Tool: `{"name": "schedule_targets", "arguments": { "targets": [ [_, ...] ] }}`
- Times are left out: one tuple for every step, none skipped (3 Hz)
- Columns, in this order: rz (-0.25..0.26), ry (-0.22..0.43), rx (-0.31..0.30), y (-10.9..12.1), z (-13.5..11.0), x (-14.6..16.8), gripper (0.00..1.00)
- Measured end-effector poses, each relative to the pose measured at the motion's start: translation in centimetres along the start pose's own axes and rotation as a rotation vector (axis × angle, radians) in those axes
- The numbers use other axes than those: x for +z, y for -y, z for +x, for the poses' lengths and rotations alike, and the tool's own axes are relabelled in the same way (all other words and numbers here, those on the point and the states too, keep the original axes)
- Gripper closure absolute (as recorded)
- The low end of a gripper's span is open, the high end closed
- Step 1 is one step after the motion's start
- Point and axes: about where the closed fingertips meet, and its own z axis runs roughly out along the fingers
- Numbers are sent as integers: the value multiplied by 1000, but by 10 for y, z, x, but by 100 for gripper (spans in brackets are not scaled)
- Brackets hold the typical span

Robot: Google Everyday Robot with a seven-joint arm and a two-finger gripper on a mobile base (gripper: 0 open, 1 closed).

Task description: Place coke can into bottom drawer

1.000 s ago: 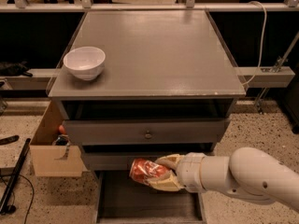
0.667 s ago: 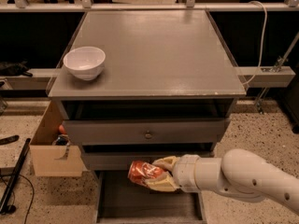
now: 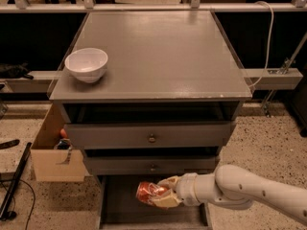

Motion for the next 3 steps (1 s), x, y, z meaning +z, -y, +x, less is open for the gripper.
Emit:
{"name": "schedule_targets", "arguments": {
  "targets": [
    [-26, -24, 51, 11, 35, 20, 100],
    [-51, -42, 116, 15, 73, 48, 100],
    [-67, -57, 112, 25, 78, 67, 100]
  ]
}}
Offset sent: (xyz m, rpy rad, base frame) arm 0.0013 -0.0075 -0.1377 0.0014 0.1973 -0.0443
